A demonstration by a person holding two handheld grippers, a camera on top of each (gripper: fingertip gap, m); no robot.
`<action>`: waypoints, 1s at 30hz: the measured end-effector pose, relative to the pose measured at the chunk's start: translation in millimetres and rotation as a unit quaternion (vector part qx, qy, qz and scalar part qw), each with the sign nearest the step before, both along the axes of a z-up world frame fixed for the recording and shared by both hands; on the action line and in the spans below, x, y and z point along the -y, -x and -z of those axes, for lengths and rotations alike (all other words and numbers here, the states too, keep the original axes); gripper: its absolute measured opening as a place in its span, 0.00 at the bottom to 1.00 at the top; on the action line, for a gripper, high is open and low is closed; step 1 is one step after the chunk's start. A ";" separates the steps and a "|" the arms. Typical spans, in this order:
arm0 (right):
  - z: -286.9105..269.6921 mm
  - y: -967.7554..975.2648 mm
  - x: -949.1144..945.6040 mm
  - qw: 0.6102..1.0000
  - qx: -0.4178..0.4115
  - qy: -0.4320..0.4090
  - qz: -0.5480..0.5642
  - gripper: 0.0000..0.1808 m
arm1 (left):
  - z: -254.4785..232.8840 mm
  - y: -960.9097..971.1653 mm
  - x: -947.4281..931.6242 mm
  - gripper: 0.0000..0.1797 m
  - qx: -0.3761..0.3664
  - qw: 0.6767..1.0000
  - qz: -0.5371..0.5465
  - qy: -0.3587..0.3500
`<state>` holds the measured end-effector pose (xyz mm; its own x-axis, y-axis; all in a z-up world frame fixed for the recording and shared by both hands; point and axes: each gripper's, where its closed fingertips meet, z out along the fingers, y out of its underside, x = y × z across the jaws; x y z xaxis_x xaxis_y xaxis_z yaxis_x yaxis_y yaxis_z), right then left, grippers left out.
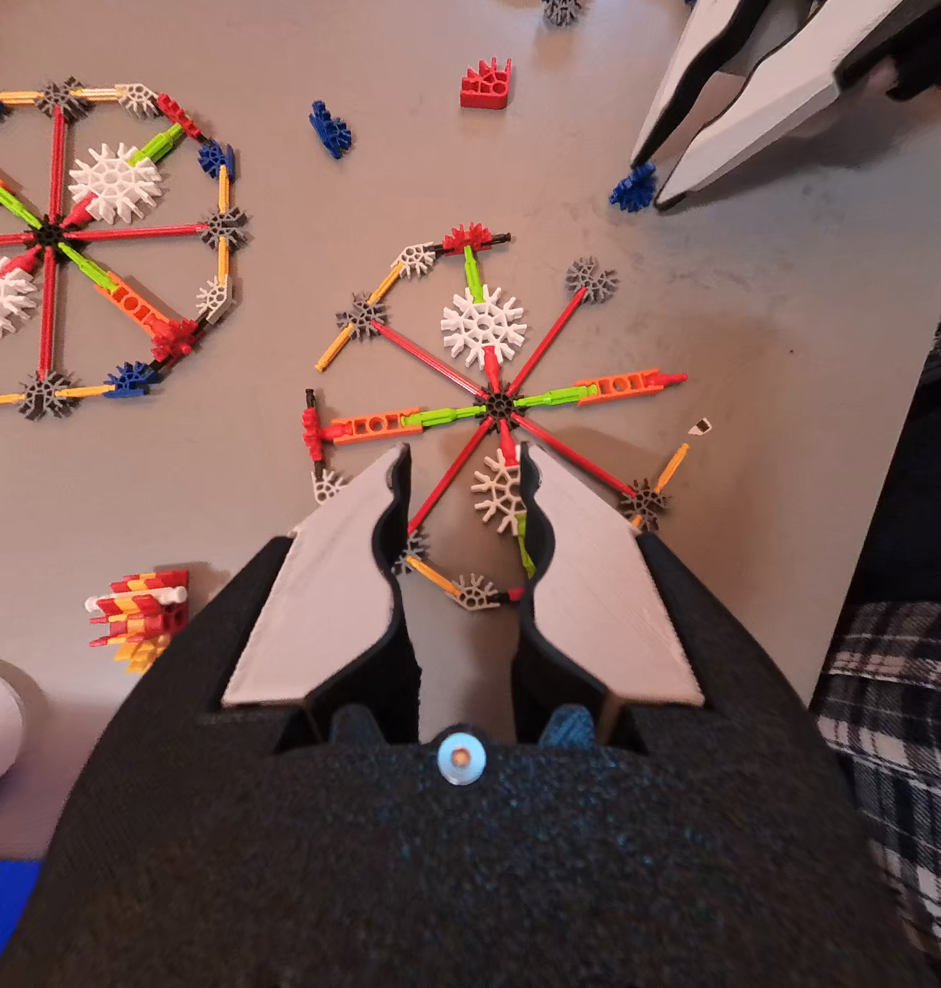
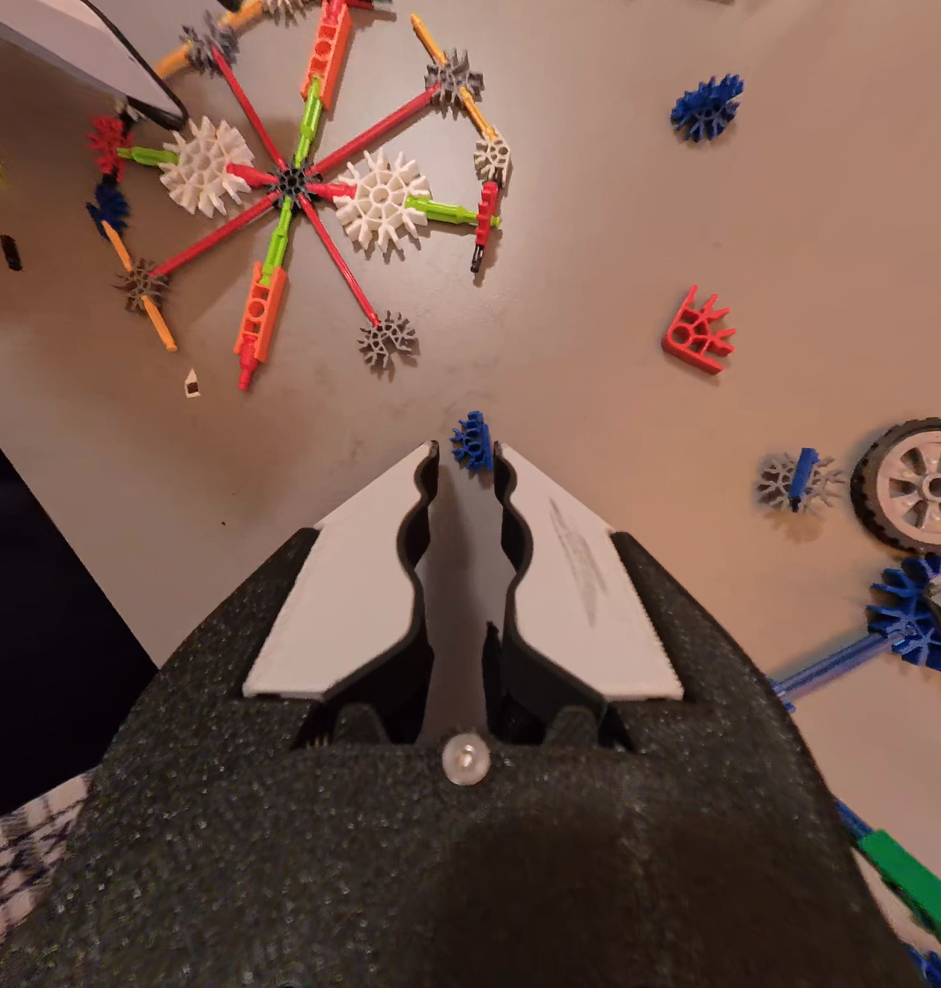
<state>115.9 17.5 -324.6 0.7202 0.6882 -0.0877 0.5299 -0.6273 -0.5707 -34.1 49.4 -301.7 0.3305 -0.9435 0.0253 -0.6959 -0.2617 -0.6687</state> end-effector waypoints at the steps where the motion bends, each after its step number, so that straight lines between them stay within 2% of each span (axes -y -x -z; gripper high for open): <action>1: 3.4 -0.8 0.2 1.000 0.007 -0.002 -0.001 0.10 | 1.4 0.6 1.4 0.21 -0.002 1.000 0.000 0.002; 3: 4.1 -0.3 -0.8 1.000 0.006 -0.007 0.002 0.07 | 3.2 0.5 3.8 0.21 -0.003 1.000 0.001 0.004; 7: 3.5 1.1 1.7 1.000 -0.014 0.003 0.011 0.07 | 3.4 -2.3 7.7 0.21 -0.002 1.000 0.005 0.005; 10: 3.5 -0.9 4.7 1.000 -0.021 0.007 0.018 0.12 | 3.4 -2.9 9.2 0.21 -0.002 1.000 0.008 0.006; 15: 4.7 -1.2 11.2 1.000 -0.018 0.004 0.010 0.02 | 5.4 -2.5 10.8 0.21 -0.005 1.000 0.012 0.010; 23: -0.5 2.0 6.2 1.000 0.005 -0.018 0.007 0.10 | 7.8 3.4 7.9 0.21 -0.016 1.000 0.011 0.011; 30: 2.1 4.9 1.3 1.000 -0.013 -0.016 0.011 0.07 | 6.4 10.8 2.9 0.21 -0.017 1.000 0.001 0.009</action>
<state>111.0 16.3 -326.7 0.7327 0.6752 -0.0846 0.5007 -0.6192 -0.6049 -44.9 46.4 -308.2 0.3303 -0.9434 0.0313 -0.7186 -0.2729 -0.6396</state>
